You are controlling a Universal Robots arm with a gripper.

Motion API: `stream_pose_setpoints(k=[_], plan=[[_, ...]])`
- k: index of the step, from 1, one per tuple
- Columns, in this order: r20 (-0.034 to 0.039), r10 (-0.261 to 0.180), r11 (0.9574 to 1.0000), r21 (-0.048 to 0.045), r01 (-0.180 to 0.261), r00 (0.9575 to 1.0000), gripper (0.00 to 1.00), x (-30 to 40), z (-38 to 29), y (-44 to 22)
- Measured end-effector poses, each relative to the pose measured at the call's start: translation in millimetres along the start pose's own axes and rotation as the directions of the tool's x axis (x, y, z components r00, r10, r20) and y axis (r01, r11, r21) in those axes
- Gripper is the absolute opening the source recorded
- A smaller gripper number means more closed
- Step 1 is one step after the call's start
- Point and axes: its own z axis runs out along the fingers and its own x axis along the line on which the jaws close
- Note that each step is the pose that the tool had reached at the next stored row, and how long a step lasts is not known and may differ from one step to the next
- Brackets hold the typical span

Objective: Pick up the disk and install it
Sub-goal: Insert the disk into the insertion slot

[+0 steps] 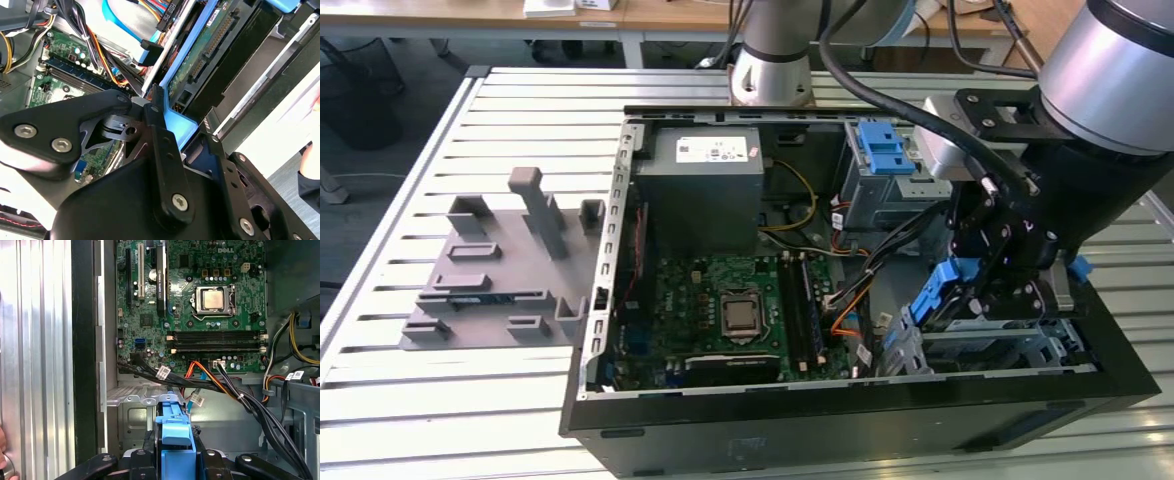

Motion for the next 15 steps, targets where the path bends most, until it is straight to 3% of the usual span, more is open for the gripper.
stream_pose_setpoints(k=[8,9,13,15], plan=[[0.0002,0.000,1.0000,0.0000,0.000,1.0000,0.38,0.0,0.2,0.0],[0.0002,0.000,1.0000,0.0000,0.000,1.0000,0.44,0.0,0.3,0.0],[0.0002,0.000,1.0000,0.0000,0.000,1.0000,0.44,0.0,2.1,0.0],[0.0000,0.000,1.0000,0.0000,0.000,1.0000,0.36,0.0,2.9,0.0]])
